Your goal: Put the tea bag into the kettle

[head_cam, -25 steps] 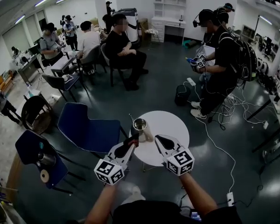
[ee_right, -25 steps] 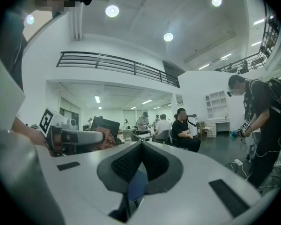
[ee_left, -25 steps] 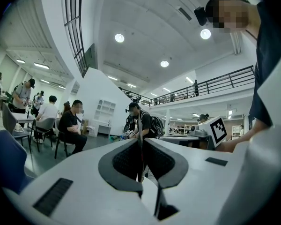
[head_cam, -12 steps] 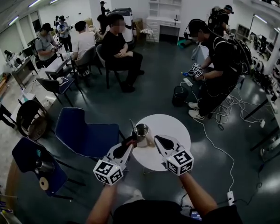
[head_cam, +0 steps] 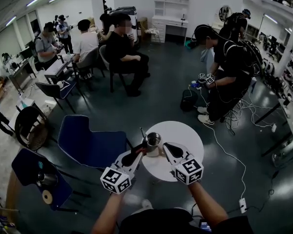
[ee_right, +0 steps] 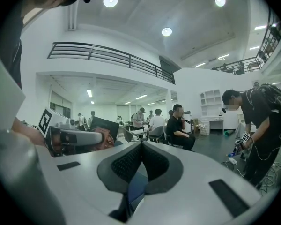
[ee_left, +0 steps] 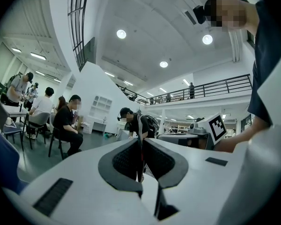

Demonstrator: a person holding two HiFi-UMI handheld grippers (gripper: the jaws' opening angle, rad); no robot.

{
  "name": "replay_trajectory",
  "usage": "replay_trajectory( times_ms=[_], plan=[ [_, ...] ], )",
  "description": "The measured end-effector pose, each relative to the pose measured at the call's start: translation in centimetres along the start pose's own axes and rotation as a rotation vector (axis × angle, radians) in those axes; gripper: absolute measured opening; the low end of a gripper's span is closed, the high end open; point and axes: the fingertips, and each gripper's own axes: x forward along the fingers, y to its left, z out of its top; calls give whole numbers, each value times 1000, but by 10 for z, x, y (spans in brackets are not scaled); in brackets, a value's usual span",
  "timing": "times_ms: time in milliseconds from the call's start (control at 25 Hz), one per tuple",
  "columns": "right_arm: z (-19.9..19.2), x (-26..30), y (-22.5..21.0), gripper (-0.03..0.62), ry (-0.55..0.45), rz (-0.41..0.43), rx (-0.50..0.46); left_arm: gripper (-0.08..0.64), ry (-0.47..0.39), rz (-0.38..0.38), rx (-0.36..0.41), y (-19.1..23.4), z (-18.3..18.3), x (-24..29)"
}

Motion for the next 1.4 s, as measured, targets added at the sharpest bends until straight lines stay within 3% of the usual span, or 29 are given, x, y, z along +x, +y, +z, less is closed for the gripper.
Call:
replay_trajectory(
  times_ms=[640,1120,1400],
  plan=[
    [-6,23,20,17,18,23,-21,40,11,-8,8,23,-3,-16],
    [-8,31,11,17,33,150,-43,40,-3,25,-5,22,-8,5],
    [6,50,16,18,15,283,-27,40,-11,62,-4,25,-3,16]
  ],
)
